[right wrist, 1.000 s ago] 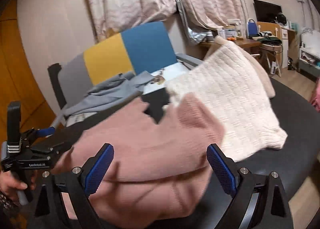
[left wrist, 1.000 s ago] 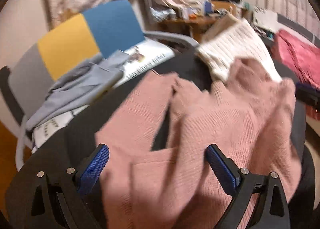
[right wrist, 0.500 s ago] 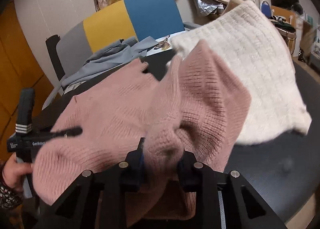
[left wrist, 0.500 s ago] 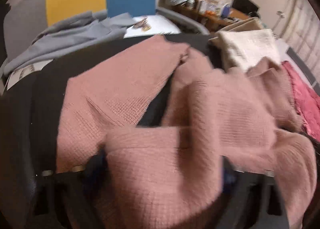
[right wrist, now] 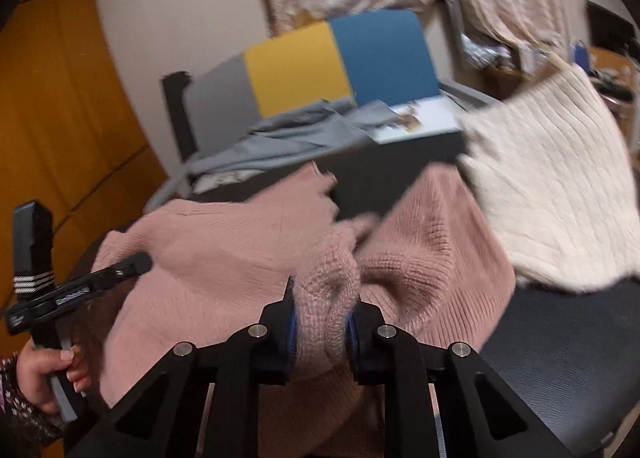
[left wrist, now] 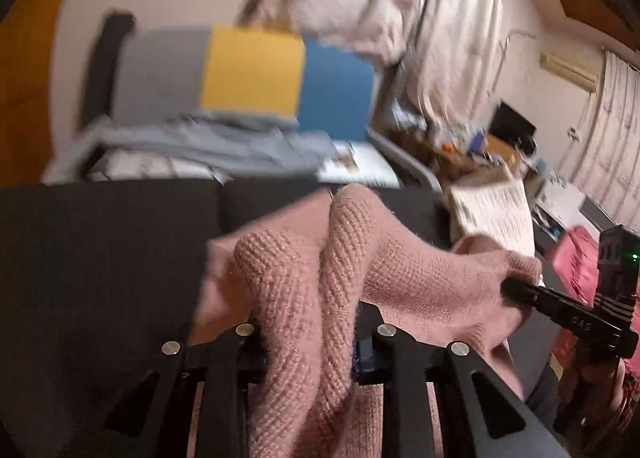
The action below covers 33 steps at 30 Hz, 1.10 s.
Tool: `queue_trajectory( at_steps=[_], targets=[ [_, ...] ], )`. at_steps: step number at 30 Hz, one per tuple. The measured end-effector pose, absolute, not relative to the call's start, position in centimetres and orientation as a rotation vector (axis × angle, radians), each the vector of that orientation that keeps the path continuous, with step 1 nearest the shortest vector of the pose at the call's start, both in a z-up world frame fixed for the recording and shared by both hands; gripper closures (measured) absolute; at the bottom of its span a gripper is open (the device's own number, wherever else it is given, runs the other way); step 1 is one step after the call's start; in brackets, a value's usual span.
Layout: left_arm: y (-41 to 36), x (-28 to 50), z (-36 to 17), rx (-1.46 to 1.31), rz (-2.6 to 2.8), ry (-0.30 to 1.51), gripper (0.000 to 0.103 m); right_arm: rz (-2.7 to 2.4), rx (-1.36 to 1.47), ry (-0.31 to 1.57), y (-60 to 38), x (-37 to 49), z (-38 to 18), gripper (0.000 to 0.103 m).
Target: Fold clothes
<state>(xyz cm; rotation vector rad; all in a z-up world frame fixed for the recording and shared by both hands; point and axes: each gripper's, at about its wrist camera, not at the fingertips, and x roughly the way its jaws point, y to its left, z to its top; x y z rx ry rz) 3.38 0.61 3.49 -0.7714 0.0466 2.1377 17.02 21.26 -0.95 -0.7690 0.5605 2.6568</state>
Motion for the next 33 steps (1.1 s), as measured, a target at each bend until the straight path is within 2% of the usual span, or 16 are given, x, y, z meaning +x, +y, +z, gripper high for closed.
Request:
queue_trajectory(
  at_steps=[4, 10, 13, 15, 17, 18, 19, 24, 27, 28, 29, 31, 33],
  targets=[
    [-3.1, 3.9, 2.9, -0.792, 2.211, 0.058, 0.08, 2.772, -0.798, 0.442, 17.6, 14.7, 0.0, 0.083],
    [-6.5, 4.9, -3.3, -1.029, 2.109, 0.038, 0.073, 2.796, -0.955, 0.479, 16.3, 13.6, -2.3, 0.083],
    [-8.1, 5.8, -3.7, -1.021, 2.066, -0.037, 0.072, 2.805, -1.035, 0.497, 15.7, 13.1, -3.5, 0.079],
    [-8.2, 5.9, -3.3, -1.007, 2.056, -0.044, 0.071, 2.809, -1.086, 0.51, 15.3, 12.7, -4.2, 0.07],
    [-8.3, 5.9, -2.6, -0.996, 2.058, -0.038, 0.069, 2.801, -1.074, 0.532, 16.1, 13.1, -3.9, 0.036],
    [-8.4, 5.7, -2.2, -0.992, 2.062, -0.032, 0.069, 2.795, -1.069, 0.538, 16.3, 13.2, -3.8, 0.03],
    [-8.5, 5.5, -1.8, -0.988, 2.066, -0.026, 0.068, 2.79, -1.063, 0.544, 16.4, 13.2, -3.9, 0.028],
    [-7.5, 4.1, 0.3, -0.942, 2.094, 0.055, 0.066, 2.784, -1.072, 0.58, 16.2, 12.5, -4.1, 0.028],
    [-6.9, 3.5, 1.0, -0.905, 2.109, 0.143, 0.064, 2.788, -1.077, 0.506, 15.4, 12.1, -3.9, 0.029],
    [-6.8, 3.5, 0.9, -0.902, 2.11, 0.172, 0.064, 2.788, -1.081, 0.47, 15.1, 12.0, -3.8, 0.035],
    [-6.7, 3.4, 0.9, -0.899, 2.11, 0.2, 0.065, 2.779, -1.096, 0.419, 14.9, 11.8, -3.9, 0.047],
    [-6.8, 3.4, 0.9, -0.88, 2.089, 0.194, 0.075, 2.756, -1.124, 0.321, 14.4, 11.4, -4.1, 0.062],
    [-7.1, 3.4, 1.3, -0.875, 2.098, 0.156, 0.077, 2.738, -1.129, 0.318, 14.5, 11.3, -4.4, 0.066]
  ],
)
